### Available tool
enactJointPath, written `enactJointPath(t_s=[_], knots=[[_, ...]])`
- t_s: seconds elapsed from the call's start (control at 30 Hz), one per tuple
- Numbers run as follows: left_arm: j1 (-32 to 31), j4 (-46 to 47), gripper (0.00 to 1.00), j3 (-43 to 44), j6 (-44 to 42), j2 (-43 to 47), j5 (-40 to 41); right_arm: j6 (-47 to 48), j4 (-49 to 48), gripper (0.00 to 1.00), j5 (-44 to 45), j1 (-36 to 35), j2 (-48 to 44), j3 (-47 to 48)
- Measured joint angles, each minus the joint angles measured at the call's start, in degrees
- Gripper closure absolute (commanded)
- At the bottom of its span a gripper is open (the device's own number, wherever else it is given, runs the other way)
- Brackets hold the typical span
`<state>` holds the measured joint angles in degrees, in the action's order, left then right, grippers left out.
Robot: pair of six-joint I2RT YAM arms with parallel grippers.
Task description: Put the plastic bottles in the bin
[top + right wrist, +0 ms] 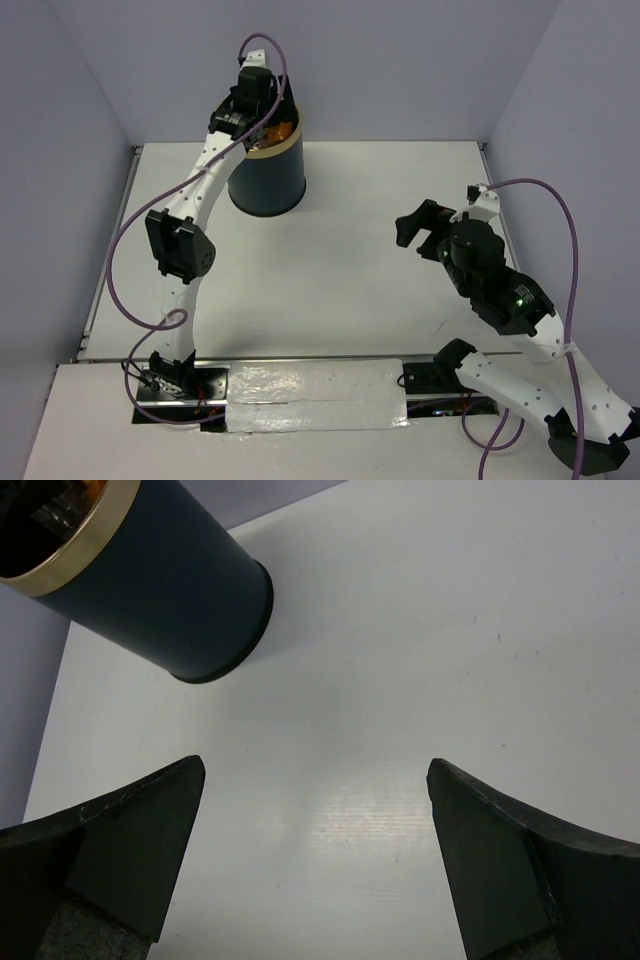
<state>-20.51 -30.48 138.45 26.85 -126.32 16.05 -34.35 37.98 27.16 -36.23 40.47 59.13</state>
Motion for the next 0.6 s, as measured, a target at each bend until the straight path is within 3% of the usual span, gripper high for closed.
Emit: enactJointPath(t_s=[0.33, 0.47, 0.6], knots=[[-1.4, -0.1, 0.01, -0.4, -1.3, 5.4, -1.9, -0.3, 2.4, 0.0, 1.0, 0.0, 2.4, 1.0], [-2.8, -0.3, 0.01, -8.3, -1.5, 17.9, -2.0, -0.5, 6.3, 0.0, 4.2, 0.0, 6.6, 3.6], [-3.7, 0.5, 0.0, -22.8, -1.7, 35.8, -1.9, -0.5, 7.7, 0.0, 7.2, 0.0, 9.8, 4.7]])
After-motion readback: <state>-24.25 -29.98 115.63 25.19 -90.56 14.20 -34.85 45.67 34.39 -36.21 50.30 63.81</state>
